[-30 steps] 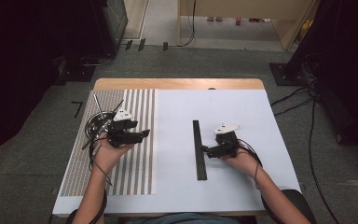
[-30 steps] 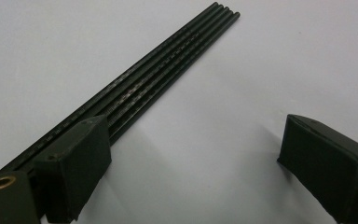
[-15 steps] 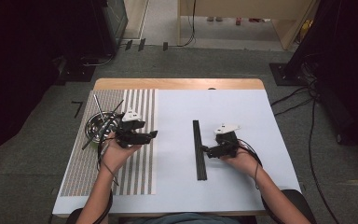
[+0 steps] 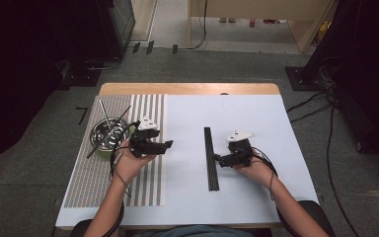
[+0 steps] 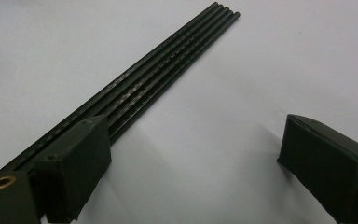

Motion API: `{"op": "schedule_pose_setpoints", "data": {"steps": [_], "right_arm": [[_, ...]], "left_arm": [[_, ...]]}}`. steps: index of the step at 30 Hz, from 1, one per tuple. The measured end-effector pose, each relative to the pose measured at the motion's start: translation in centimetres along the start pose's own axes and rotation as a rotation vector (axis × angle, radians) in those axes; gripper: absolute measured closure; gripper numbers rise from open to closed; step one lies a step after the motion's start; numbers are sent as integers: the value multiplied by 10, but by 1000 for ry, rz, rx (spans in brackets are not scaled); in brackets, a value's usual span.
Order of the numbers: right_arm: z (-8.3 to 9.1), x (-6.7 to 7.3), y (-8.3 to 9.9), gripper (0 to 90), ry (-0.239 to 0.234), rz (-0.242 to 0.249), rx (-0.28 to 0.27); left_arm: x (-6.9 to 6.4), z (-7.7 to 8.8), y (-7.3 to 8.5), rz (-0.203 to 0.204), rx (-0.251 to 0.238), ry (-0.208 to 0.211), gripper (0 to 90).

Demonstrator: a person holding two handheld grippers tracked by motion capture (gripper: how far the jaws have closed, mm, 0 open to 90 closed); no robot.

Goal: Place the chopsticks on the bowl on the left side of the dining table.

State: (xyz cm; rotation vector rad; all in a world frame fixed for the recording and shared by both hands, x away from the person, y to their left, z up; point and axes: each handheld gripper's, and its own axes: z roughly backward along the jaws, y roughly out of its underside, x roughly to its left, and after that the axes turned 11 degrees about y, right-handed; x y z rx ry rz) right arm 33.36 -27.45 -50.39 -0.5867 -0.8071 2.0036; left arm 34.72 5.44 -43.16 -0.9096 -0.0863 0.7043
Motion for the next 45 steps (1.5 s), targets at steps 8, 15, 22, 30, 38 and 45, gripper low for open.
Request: {"op": "schedule_pose_setpoints", "data": {"steps": [8, 15, 22, 30, 38, 45], "right_arm": [[0, 0, 0, 83, 0, -1, 0], [0, 0, 0, 83, 0, 0, 0], [0, 0, 0, 83, 0, 0, 0], [0, 0, 0, 83, 0, 0, 0], [0, 0, 0, 83, 0, -1, 0], [0, 0, 0, 83, 0, -1, 0]], "left_arm": [[-6, -9, 0, -4, 9, 16, 321], [-12, -17, -1, -22, 16, 22, 321], [-17, -27, -1, -16, 15, 35, 317], [-21, -37, 1, -7, 22, 51, 324], [-27, -45, 1, -3, 20, 66, 324], [-32, -51, 3, -18, 24, 67, 340]]}}
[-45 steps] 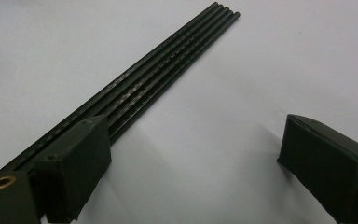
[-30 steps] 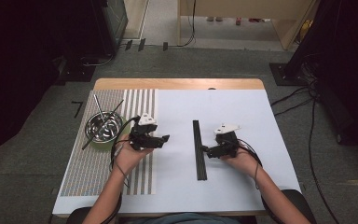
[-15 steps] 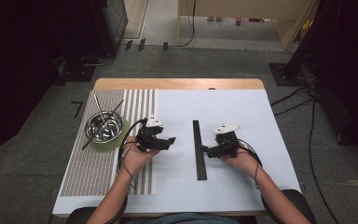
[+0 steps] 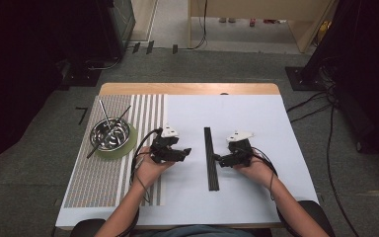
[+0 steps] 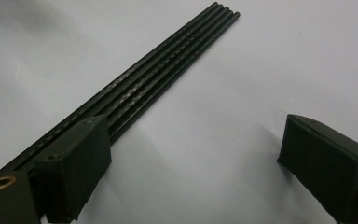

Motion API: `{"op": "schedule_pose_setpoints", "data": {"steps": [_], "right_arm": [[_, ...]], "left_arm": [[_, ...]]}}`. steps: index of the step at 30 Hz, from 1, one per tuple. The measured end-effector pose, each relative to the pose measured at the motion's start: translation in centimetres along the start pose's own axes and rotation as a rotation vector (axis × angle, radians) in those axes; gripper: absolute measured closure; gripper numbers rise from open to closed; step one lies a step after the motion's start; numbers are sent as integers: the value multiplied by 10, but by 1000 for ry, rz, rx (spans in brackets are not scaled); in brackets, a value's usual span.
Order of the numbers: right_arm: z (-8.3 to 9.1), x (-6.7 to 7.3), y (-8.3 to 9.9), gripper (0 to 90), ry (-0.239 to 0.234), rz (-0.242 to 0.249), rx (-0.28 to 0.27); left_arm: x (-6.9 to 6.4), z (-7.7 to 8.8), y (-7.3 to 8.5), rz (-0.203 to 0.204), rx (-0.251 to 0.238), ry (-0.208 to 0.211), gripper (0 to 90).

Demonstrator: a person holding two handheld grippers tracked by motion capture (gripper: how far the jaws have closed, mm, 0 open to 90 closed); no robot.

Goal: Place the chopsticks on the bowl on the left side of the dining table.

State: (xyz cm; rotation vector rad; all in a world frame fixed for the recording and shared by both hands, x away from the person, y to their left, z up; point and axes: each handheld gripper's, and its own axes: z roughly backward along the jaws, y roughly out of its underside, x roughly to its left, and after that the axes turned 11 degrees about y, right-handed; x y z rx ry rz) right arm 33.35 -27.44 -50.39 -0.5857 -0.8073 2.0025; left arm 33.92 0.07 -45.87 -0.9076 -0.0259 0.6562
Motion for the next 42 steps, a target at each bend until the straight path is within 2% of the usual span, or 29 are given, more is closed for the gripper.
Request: {"op": "schedule_pose_setpoints", "data": {"steps": [4, 19, 29, 33, 42], "right_arm": [[0, 0, 0, 83, 0, 0, 0], [0, 0, 0, 83, 0, 0, 0], [0, 0, 0, 83, 0, 0, 0], [0, 0, 0, 83, 0, 0, 0], [0, 0, 0, 83, 1, 1, 0]], "left_arm": [[-2, -4, 0, -2, -8, 1, 326], [-12, -19, 2, -28, 21, 5, 311], [-15, -25, 0, -26, 16, 11, 311], [-17, -27, -1, -46, 20, 7, 312], [-23, -34, -1, -50, 12, 8, 310]]}}
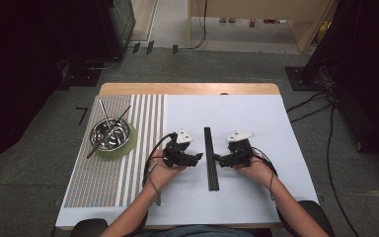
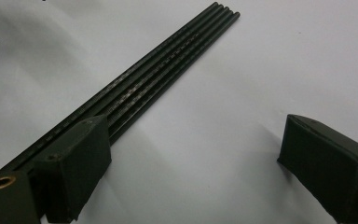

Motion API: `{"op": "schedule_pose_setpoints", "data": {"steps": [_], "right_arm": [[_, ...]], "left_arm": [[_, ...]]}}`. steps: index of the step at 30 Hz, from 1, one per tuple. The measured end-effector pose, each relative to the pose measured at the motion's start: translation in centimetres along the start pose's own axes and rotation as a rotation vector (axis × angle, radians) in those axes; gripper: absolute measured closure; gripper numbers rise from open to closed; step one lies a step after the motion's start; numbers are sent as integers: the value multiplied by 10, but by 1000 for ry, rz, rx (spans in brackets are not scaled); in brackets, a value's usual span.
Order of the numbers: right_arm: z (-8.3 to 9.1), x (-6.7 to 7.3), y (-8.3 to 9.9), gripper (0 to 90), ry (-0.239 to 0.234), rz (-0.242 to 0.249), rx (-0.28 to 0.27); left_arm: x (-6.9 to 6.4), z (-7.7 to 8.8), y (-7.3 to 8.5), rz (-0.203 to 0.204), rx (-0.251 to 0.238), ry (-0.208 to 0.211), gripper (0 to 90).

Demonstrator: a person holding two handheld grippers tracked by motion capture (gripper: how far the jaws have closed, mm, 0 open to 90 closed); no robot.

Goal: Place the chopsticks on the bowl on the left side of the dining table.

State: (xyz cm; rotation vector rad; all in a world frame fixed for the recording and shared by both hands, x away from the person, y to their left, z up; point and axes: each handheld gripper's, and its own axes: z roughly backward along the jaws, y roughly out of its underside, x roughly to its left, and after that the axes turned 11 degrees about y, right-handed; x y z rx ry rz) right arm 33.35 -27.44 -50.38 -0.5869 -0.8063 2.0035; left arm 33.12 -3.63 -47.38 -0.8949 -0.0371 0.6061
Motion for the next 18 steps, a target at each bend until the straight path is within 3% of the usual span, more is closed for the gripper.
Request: {"op": "schedule_pose_setpoints", "data": {"steps": [5, 12, 18], "right_arm": [[0, 0, 0, 83, 0, 0, 0], [0, 0, 0, 83, 0, 0, 0], [0, 0, 0, 83, 0, 0, 0]], "left_arm": [[-3, -5, 1, 10, -2, -2, 290], [-9, -13, 2, -7, 18, 1, 283], [-11, -16, 2, 9, 12, 13, 284]]}}
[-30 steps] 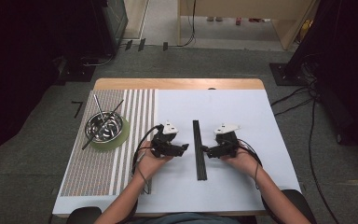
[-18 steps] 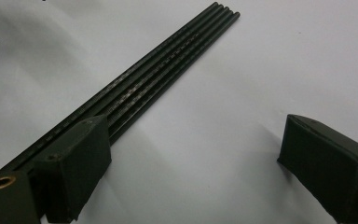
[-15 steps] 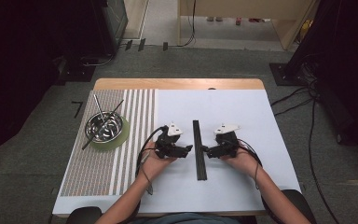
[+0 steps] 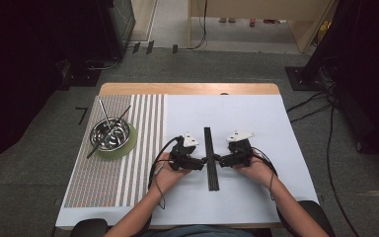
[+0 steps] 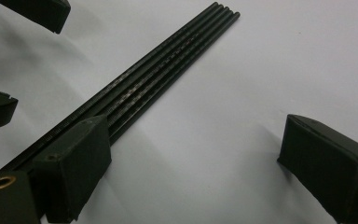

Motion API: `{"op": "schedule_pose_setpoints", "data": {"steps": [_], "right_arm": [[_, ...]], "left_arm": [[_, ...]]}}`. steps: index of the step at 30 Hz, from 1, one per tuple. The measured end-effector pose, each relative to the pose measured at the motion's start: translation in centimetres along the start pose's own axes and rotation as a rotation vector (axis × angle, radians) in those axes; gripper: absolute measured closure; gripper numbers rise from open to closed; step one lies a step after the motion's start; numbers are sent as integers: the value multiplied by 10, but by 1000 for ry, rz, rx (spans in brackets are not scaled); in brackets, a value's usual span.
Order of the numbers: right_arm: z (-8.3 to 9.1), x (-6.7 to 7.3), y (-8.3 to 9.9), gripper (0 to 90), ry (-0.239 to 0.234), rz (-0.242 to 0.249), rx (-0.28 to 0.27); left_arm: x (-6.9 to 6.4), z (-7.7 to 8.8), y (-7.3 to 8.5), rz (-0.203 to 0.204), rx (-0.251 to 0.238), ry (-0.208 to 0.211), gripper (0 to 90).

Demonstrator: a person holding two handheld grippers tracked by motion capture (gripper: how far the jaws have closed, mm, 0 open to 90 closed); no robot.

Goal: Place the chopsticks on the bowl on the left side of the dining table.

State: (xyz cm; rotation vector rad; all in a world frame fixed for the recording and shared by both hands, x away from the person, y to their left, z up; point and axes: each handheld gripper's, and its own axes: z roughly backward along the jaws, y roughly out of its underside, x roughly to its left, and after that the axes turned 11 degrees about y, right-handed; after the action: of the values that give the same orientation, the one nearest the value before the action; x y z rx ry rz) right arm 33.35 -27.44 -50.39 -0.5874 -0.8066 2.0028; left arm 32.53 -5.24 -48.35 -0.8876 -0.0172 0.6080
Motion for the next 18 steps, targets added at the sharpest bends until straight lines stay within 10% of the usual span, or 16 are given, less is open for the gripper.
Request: {"op": "schedule_pose_setpoints", "data": {"steps": [18], "right_arm": [[0, 0, 0, 83, 0, 0, 0]], "left_arm": [[-9, -10, 3, -38, 4, -29, 298]]}}
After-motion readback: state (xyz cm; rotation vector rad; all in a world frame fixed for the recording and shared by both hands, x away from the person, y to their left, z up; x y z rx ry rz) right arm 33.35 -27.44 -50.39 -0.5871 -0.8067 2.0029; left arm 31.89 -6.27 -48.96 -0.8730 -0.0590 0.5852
